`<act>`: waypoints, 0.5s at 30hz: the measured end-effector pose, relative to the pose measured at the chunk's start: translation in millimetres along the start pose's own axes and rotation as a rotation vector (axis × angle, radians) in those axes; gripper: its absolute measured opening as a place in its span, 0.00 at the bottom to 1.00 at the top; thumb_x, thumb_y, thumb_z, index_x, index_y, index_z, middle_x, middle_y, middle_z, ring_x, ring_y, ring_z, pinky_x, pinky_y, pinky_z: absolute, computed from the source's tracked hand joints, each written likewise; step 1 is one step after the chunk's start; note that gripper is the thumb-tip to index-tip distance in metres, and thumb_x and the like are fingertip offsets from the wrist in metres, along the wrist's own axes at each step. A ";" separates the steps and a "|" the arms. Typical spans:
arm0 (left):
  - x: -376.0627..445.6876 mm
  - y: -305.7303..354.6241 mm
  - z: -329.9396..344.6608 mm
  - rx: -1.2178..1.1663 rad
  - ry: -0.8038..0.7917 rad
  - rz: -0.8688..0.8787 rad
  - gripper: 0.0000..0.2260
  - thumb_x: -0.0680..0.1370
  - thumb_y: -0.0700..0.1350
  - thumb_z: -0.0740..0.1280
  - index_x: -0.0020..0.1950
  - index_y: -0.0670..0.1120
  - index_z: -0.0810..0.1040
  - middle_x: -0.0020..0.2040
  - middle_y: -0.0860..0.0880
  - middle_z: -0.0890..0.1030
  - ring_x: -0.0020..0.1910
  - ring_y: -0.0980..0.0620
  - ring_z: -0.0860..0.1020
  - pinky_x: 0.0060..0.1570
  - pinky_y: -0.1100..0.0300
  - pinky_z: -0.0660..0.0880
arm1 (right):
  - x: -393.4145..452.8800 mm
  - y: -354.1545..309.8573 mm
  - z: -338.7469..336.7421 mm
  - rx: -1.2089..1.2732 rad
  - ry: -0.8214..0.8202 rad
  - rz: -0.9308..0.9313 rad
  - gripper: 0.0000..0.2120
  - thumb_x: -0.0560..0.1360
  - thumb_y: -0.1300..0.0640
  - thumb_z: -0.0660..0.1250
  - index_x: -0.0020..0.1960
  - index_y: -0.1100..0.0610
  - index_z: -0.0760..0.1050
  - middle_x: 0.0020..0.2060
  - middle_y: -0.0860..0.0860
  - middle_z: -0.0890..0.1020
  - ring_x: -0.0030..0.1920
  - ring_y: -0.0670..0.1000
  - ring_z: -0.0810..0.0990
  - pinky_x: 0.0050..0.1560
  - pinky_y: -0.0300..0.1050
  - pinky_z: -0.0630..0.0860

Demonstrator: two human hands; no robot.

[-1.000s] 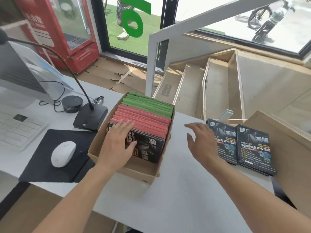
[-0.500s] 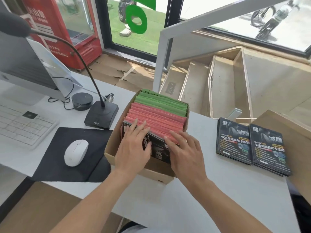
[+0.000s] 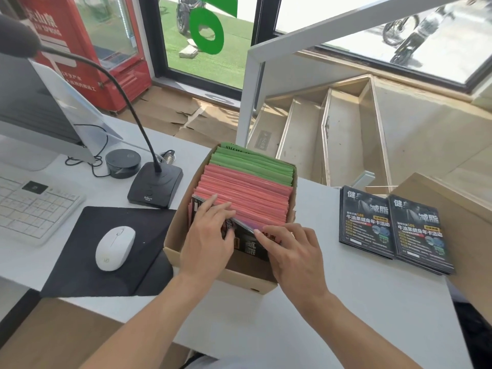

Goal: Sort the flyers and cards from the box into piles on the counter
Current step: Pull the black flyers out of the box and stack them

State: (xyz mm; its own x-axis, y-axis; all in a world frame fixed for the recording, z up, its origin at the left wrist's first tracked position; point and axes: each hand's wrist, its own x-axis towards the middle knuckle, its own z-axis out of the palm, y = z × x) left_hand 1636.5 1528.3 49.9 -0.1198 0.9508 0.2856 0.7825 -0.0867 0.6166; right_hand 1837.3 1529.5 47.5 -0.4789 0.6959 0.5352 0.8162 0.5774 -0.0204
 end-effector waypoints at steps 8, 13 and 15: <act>-1.0 -5.0 -3.8 0.013 -0.006 -0.011 0.13 0.73 0.34 0.74 0.57 0.44 0.86 0.58 0.52 0.84 0.70 0.52 0.73 0.70 0.57 0.69 | 3.1 1.6 1.9 0.179 -0.070 0.005 0.16 0.70 0.62 0.78 0.55 0.49 0.85 0.45 0.45 0.84 0.43 0.50 0.80 0.38 0.46 0.76; -13.4 -10.6 -5.1 -0.004 -0.065 -0.056 0.13 0.73 0.35 0.75 0.56 0.45 0.86 0.58 0.50 0.85 0.67 0.50 0.77 0.69 0.52 0.72 | 3.8 3.0 0.6 0.233 -0.144 0.052 0.14 0.70 0.62 0.78 0.51 0.46 0.86 0.44 0.43 0.83 0.44 0.48 0.80 0.38 0.44 0.76; -13.2 -9.6 -4.3 -0.017 -0.056 -0.052 0.14 0.73 0.34 0.74 0.57 0.45 0.86 0.58 0.50 0.85 0.68 0.50 0.77 0.68 0.53 0.71 | 3.2 2.5 -0.2 0.228 -0.132 0.053 0.14 0.70 0.61 0.78 0.52 0.46 0.85 0.44 0.43 0.84 0.45 0.48 0.80 0.39 0.44 0.76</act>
State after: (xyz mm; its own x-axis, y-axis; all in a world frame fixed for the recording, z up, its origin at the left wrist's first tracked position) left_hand 1627.9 1515.2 43.4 -0.1250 0.9693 0.2119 0.7653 -0.0417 0.6423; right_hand 1837.8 1533.1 49.4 -0.4878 0.7685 0.4140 0.7546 0.6097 -0.2426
